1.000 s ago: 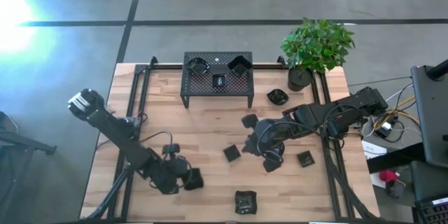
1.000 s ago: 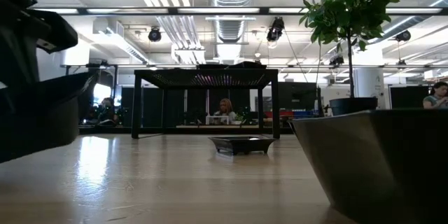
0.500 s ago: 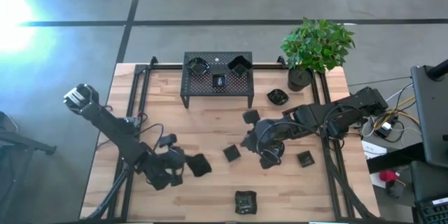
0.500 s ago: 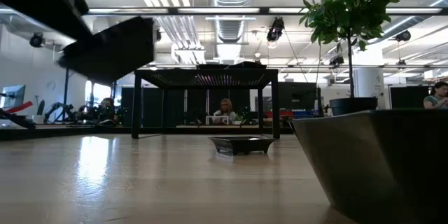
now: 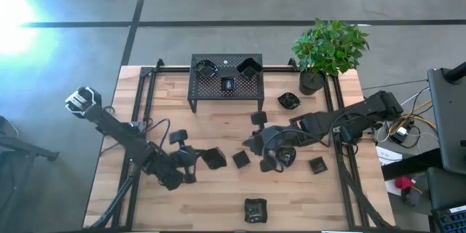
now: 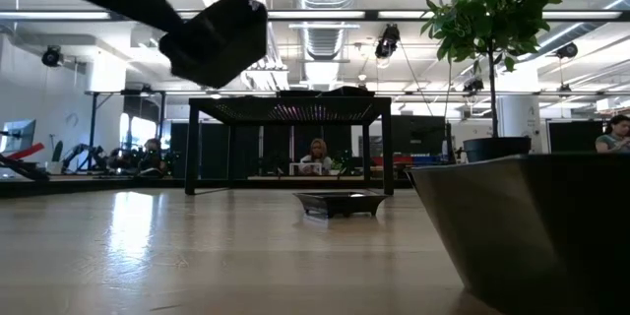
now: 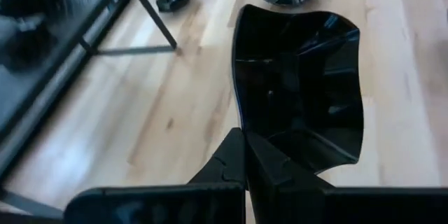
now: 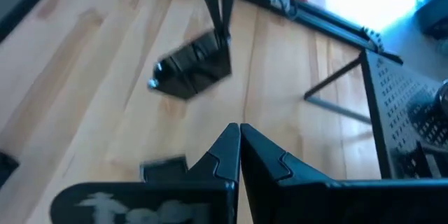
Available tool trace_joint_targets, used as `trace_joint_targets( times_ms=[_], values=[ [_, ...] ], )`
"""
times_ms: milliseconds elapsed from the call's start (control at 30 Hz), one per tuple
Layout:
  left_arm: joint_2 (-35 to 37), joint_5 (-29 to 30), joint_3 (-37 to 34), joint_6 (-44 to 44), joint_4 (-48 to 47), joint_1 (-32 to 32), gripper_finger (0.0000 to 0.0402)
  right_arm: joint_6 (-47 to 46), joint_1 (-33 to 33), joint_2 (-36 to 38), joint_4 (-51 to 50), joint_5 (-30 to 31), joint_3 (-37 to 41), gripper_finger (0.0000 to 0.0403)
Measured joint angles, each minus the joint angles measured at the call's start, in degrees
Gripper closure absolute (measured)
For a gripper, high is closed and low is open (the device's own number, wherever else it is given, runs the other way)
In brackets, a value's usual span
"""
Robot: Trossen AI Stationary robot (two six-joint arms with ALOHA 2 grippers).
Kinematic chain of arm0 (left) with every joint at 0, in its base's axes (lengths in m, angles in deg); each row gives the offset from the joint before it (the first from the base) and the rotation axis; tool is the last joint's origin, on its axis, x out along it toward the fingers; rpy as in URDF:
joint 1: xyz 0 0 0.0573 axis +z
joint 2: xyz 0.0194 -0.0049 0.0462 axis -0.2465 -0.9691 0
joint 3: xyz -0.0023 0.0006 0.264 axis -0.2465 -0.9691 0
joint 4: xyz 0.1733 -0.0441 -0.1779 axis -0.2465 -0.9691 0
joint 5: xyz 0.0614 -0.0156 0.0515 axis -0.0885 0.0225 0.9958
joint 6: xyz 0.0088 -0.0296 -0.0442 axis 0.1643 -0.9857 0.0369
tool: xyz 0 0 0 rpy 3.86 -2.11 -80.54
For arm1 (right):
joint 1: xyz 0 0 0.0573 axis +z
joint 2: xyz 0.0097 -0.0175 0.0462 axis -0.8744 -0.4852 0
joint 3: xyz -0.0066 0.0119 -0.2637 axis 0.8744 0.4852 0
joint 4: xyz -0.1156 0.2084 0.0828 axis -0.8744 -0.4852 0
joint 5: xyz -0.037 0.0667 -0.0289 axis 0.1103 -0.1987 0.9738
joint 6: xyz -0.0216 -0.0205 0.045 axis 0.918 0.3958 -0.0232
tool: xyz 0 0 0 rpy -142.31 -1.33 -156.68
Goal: Pick & Place Mini shaped plates
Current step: Stack the distorted square plate on top of the distorted square plates on the shelf
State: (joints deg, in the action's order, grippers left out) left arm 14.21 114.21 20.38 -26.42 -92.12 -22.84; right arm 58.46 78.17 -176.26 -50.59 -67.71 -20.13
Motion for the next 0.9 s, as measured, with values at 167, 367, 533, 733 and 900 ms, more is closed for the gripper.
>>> trace_joint_targets(
  times_ms=[167, 367, 533, 733, 900],
  values=[
    [0.13, 1.17, 1.96, 6.52, -1.80, 1.85, 0.0401, -0.21, 0.04, 0.02, 3.19, 0.09, 0.39, 0.0381],
    [-0.07, 5.57, 2.46, 13.77, -1.55, 3.73, 0.0401, -0.28, 0.04, 0.02, 6.16, 0.26, 0.73, 0.0337],
    [-0.48, 11.98, 2.55, 19.65, 0.09, 4.39, 0.0401, 2.04, 0.02, -0.55, 11.27, 2.49, 2.10, 0.0310],
    [-0.68, 11.09, 2.80, 27.46, 0.76, 5.63, 0.0401, 8.41, -0.16, -3.28, 16.84, 6.53, 3.06, 0.0299],
    [-1.18, 9.55, 4.72, 30.69, 1.12, 7.64, 0.0401, 13.29, -0.31, -6.72, 19.15, 7.76, 2.82, 0.0298]
  ],
)
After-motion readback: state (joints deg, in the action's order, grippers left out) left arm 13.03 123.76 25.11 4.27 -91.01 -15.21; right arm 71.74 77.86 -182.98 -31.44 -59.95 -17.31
